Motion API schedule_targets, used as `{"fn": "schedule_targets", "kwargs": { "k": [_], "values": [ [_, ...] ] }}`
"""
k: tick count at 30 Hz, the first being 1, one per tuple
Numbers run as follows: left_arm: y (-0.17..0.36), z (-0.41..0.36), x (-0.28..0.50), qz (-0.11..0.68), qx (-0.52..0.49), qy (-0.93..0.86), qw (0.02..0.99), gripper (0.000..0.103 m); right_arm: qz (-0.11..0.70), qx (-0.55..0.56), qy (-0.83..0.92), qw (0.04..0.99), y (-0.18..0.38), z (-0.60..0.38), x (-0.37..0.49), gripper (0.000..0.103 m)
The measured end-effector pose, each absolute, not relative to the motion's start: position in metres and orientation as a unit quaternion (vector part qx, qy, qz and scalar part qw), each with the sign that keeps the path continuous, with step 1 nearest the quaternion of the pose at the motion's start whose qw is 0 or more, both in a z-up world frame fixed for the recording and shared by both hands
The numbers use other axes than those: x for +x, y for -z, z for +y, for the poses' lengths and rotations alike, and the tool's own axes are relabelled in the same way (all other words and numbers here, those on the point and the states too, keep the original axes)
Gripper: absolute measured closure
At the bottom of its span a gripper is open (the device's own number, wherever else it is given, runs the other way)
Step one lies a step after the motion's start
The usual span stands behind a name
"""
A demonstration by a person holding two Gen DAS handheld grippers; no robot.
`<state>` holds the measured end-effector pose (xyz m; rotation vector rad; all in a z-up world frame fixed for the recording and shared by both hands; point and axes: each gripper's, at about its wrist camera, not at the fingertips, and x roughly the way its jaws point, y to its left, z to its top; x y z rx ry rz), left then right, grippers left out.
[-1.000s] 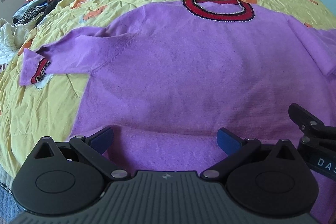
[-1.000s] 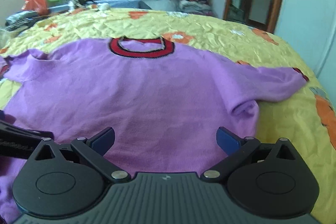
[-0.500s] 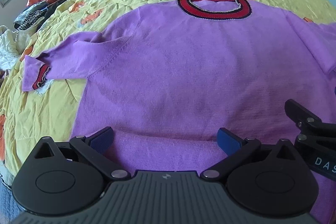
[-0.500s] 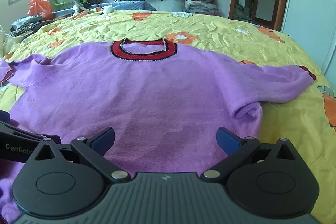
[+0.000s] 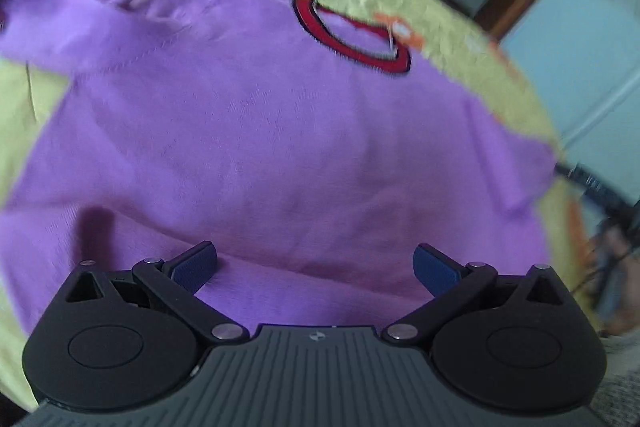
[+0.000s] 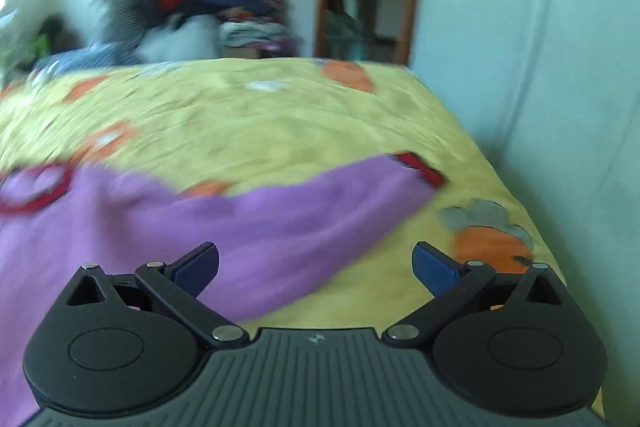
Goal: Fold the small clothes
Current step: 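Grasp the red sleeve cuff with the right tool and lift it across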
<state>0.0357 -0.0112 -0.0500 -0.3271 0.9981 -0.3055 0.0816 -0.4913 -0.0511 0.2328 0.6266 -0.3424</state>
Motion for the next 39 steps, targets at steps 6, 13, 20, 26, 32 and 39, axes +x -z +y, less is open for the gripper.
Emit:
{"fn": "schedule_targets", "kwargs": {
  "k": [6, 13, 20, 26, 32, 39],
  "values": [
    [0.052, -0.008, 0.036, 0.472, -0.171, 0.137, 0.854, 0.0, 0.312, 0.234, 0.128, 0.912, 0.07, -0.582, 0.121, 0.0],
    [0.056, -0.006, 0.036, 0.474, -0.156, 0.137, 0.856, 0.0, 0.331, 0.226, 0.118, 0.908, 0.086, -0.599, 0.151, 0.037],
    [0.056, -0.006, 0.038, 0.481, -0.161, 0.135, 0.851, 0.0, 0.307, 0.238, 0.14, 0.911, 0.081, -0.593, 0.144, 0.097],
    [0.054, 0.008, 0.032, 0.481, -0.18, 0.143, 0.846, 0.0, 0.246, 0.226, 0.115, 0.936, 0.034, -0.552, 0.095, 0.098],
    [0.047, 0.023, 0.023, 0.478, -0.189, 0.145, 0.845, 0.0, 0.174, 0.206, 0.051, 0.962, -0.044, -0.482, 0.048, 0.098],
    [0.035, 0.042, 0.007, 0.465, -0.168, 0.137, 0.858, 0.0, 0.146, 0.198, -0.053, 0.968, -0.1, -0.374, 0.04, 0.098]
  ]
}}
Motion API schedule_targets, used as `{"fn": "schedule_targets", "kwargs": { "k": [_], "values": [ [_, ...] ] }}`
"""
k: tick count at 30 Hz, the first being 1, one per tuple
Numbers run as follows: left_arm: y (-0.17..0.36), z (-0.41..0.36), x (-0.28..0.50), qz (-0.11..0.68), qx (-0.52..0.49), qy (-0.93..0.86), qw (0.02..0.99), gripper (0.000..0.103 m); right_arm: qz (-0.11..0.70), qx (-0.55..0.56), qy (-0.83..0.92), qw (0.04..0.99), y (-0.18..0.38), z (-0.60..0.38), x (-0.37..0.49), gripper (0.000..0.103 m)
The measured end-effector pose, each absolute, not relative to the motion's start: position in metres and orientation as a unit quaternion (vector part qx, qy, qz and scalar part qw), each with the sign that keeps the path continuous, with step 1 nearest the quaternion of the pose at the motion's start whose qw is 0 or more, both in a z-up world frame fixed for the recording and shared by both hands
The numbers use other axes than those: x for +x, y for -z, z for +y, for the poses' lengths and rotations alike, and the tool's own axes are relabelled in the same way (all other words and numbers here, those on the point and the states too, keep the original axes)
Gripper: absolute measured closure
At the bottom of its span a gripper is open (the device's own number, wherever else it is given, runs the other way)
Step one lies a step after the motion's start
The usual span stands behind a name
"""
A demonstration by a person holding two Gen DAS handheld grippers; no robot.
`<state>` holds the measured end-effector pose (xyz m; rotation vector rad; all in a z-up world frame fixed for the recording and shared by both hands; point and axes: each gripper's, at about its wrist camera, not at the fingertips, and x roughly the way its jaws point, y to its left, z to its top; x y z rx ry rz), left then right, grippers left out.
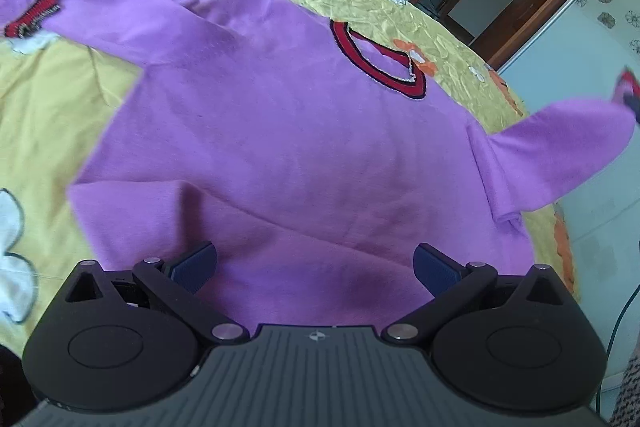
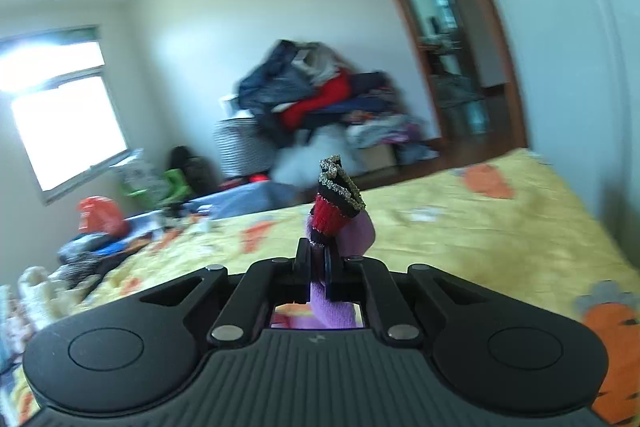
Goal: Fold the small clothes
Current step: 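Grasp the red sleeve cuff with the right tool and lift it across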
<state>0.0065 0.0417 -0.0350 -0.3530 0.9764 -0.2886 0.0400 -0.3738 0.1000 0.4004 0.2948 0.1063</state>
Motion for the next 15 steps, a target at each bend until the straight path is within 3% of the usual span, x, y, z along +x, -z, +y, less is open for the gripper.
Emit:
{"fn": "schedule_targets", "kwargs": {
  "k": [6, 15],
  "values": [
    [0.03, 0.064, -0.004, 0.457, -0.16, 0.123, 0.866, 0.0, 0.174, 0.222, -0.126, 0.951, -0.092, -0.268, 0.078, 0.098],
    [0.028, 0.096, -0.014, 0.452, -0.155, 0.093, 0.873, 0.0, 0.271, 0.194, -0.154, 0.93, -0.025, -0.145, 0.149, 0.098]
  ]
}}
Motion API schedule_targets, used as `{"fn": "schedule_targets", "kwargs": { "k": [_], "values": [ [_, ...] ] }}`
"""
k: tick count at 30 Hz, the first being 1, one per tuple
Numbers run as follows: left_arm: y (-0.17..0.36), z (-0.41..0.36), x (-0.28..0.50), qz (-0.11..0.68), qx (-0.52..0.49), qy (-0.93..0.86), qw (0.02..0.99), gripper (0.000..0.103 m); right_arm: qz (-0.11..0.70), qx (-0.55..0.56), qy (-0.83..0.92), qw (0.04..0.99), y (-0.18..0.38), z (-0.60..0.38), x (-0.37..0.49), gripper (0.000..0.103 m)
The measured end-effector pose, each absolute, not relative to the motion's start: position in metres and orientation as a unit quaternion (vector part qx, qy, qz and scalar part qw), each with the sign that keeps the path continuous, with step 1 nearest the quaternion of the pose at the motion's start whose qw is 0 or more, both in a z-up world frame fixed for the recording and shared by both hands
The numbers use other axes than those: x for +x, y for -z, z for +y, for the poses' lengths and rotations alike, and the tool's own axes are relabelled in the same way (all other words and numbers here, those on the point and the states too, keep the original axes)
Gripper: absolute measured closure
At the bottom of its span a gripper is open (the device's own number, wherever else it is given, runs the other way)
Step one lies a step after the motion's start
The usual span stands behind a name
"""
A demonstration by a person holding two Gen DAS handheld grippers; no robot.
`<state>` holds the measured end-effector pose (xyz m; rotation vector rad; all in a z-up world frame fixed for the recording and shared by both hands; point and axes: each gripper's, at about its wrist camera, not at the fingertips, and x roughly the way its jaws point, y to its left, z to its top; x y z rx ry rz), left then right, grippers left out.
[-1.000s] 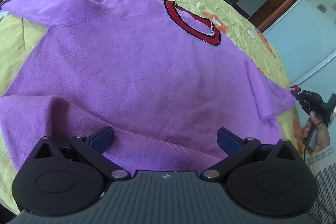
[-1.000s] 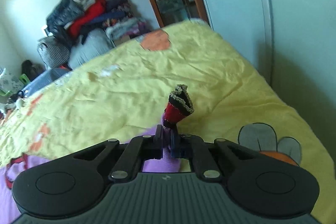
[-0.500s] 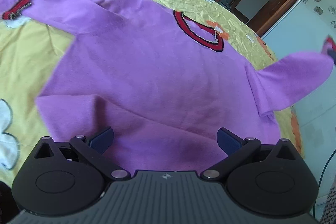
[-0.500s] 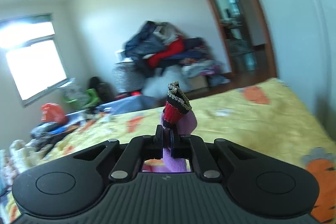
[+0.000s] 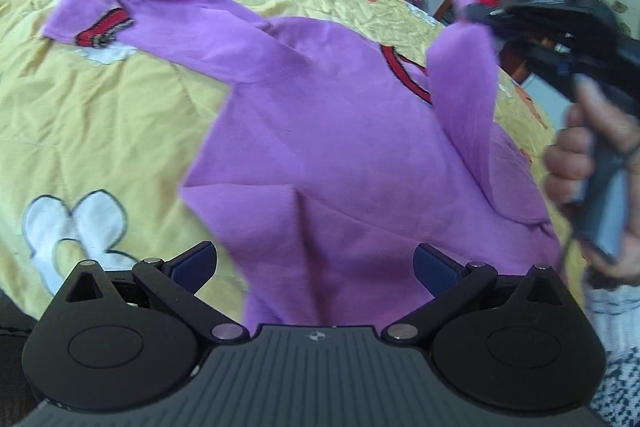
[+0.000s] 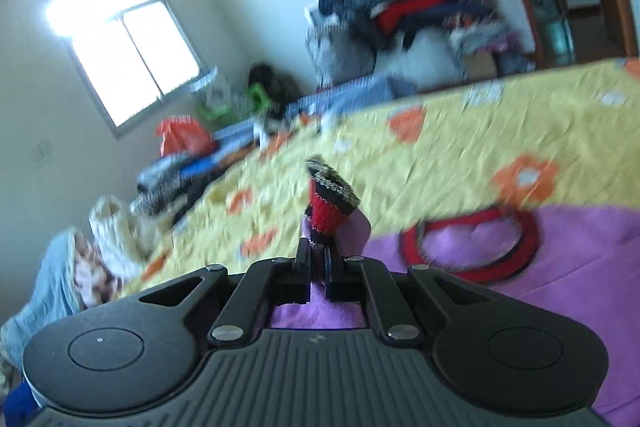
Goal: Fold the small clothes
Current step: 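Grasp the red sleeve cuff with the right tool and lift it across, then lay the sleeve across the sweater body and open the right tool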
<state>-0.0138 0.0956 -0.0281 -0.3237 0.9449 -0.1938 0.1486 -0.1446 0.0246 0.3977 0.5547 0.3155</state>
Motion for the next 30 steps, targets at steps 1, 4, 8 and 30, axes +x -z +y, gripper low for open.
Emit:
{"fn": "schedule_targets", "kwargs": {
  "k": [1, 4, 8, 30],
  "values": [
    [0.029, 0.098, -0.014, 0.452, -0.156, 0.09, 0.873, 0.0, 0.279, 0.185, -0.153, 0.93, -0.017, -0.136, 0.153, 0.098],
    [0.033, 0.106, -0.014, 0.455, -0.16, 0.084, 0.872, 0.0, 0.305, 0.156, -0.151, 0.927, 0.006, -0.113, 0.158, 0.098],
    [0.037, 0.11, -0.014, 0.459, -0.163, 0.075, 0.87, 0.0, 0.34, 0.125, -0.163, 0.918, 0.042, -0.083, 0.17, 0.093],
    [0.034, 0.02, 0.174, 0.432, -0.158, 0.192, 0.867, 0.0, 0.382, 0.078, -0.042, 0.92, 0.071, -0.31, 0.133, 0.027]
  ]
}}
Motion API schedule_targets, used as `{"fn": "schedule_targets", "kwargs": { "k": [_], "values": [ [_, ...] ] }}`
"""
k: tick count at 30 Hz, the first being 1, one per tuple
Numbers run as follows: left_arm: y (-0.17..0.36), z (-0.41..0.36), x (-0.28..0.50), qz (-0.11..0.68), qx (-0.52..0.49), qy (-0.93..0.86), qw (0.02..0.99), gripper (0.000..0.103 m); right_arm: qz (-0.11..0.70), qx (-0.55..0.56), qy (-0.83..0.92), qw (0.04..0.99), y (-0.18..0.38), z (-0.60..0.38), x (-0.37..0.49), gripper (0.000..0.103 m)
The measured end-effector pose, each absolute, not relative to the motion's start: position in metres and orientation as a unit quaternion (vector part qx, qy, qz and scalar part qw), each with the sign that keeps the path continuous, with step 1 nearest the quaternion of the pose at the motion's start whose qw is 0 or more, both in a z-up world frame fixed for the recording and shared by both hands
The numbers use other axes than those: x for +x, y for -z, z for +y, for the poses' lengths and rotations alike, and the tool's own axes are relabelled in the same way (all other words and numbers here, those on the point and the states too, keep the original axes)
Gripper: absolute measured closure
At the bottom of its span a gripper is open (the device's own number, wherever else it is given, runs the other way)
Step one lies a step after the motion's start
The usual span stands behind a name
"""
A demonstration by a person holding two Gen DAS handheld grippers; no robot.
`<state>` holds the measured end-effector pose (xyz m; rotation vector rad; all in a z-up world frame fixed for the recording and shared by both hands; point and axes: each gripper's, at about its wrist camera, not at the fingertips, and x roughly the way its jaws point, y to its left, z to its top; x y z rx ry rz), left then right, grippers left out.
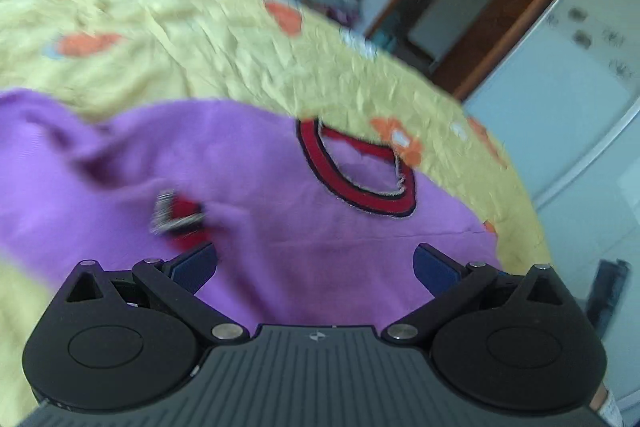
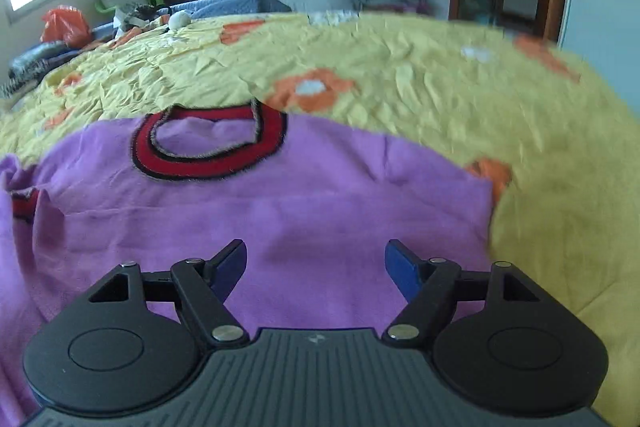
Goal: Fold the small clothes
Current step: 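Lay the sleeve across the sweater body and open the right tool, then grasp the other red sleeve cuff with the left tool and fold it across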
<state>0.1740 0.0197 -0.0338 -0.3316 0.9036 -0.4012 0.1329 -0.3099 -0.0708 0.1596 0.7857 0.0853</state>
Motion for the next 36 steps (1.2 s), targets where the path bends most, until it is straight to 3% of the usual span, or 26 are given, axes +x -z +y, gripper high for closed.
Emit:
{"fn": "schedule_targets", "kwargs": {
  "k": [5, 8, 13, 19, 23, 24, 25, 27, 32, 36],
  "values": [
    [0.061, 0.014, 0.186, 0.45, -0.093, 0.192, 0.867, 0.0, 0.378, 0.026, -0.027, 0.925, 0.074, -0.315, 0.131, 0.027],
    [0.059, 0.027, 0.166, 0.445, -0.059, 0.166, 0.878, 0.0, 0.377, 0.007, 0.012, 0.926, 0.081, -0.334, 0.137, 0.014],
    [0.068, 0.04, 0.122, 0.454, 0.045, 0.114, 0.883, 0.0, 0.39, -0.038, 0.053, 0.918, 0.069, -0.338, 0.131, 0.009],
    [0.039, 0.046, 0.132, 0.418, -0.074, 0.189, 0.885, 0.0, 0.345, -0.001, -0.025, 0.938, 0.054, -0.313, 0.122, 0.009],
    [0.066, 0.015, 0.165, 0.447, -0.002, 0.151, 0.882, 0.0, 0.374, -0.058, -0.032, 0.925, 0.079, -0.286, 0.127, 0.008],
    [0.069, 0.012, 0.16, 0.443, 0.033, 0.142, 0.885, 0.0, 0.362, -0.059, -0.027, 0.93, 0.081, -0.29, 0.12, 0.001],
    [0.072, 0.012, 0.155, 0.444, 0.059, 0.129, 0.885, 0.0, 0.363, -0.053, -0.021, 0.93, 0.084, -0.296, 0.115, 0.0],
    [0.075, 0.033, 0.144, 0.434, 0.044, 0.12, 0.892, 0.0, 0.375, -0.008, -0.016, 0.927, 0.084, -0.316, 0.108, 0.0],
    [0.055, 0.096, 0.123, 0.411, -0.035, 0.07, 0.908, 0.0, 0.365, -0.03, 0.025, 0.93, 0.062, -0.298, 0.079, 0.0],
    [0.043, 0.151, 0.117, 0.359, -0.01, -0.01, 0.933, 0.0, 0.367, 0.024, -0.007, 0.93, 0.059, -0.256, 0.057, 0.0]
  ]
}}
